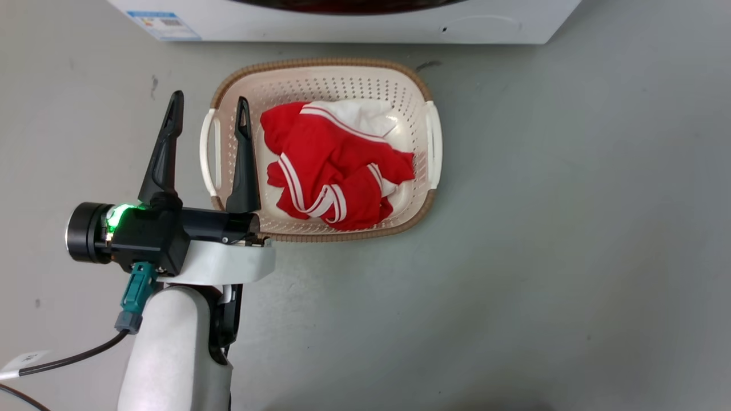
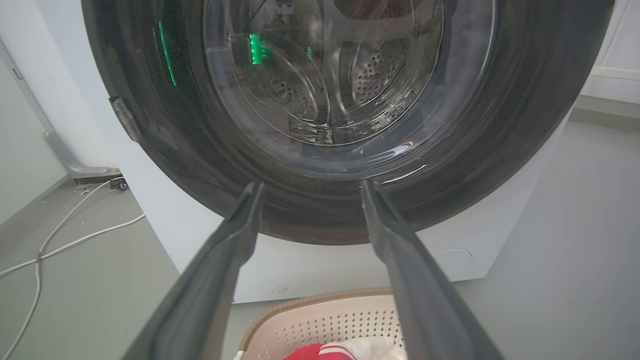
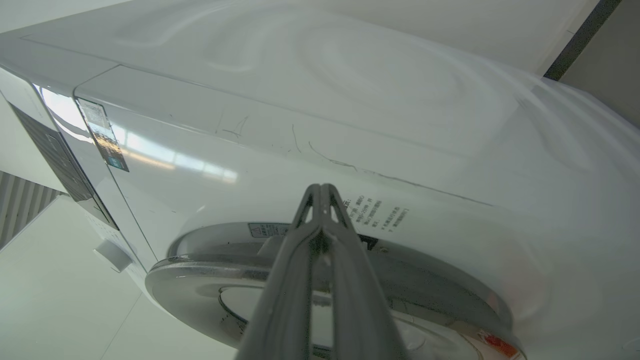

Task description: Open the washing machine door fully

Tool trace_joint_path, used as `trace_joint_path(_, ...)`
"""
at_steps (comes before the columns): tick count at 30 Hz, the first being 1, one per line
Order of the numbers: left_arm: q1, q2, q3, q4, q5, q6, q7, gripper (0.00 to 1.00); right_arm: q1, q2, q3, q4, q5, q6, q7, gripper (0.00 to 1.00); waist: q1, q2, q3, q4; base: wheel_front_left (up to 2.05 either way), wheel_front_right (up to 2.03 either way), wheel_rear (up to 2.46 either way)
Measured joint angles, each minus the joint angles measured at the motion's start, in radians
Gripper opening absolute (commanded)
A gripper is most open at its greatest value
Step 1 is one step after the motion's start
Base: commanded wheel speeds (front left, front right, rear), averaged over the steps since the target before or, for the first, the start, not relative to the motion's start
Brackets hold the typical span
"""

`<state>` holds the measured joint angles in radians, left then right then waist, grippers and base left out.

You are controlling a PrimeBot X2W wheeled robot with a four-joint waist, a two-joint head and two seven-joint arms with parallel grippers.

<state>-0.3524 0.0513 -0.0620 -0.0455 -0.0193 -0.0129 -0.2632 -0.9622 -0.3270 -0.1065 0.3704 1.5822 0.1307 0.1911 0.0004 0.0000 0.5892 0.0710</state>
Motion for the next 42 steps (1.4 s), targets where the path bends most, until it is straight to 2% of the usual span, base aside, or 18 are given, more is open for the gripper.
trace_joint_path(11,-0.008,-0.001,-0.029,0.003,-0.018,0.017,0.0,1.0,-0.204,0.008,0.121,0.157,-0.045,0.0,0.111,0.0,-0.0002,0.0,0.052,0.043,0.0,0.0,0.0)
trace_joint_path(21,-0.015,-0.001,-0.044,0.007,-0.031,0.03,0.0,1.0,-0.309,0.0,0.223,0.25,-0.09,0.0,0.243,0.0,-0.0002,0.0,0.061,0.063,0.0,0.0,0.0)
trace_joint_path(28,-0.007,-0.001,-0.042,0.018,-0.037,0.04,0.0,1.0,-0.276,0.014,0.263,0.239,-0.083,-0.001,0.321,0.0,-0.0003,0.0,0.026,0.058,0.0,0.0,0.0)
trace_joint_path(42,0.073,-0.001,-0.007,0.036,-0.021,0.03,0.0,1.0,-0.032,0.015,0.315,0.1,-0.042,-0.001,0.432,0.0,-0.0004,0.0,-0.1,0.019,0.0,0.0,0.0)
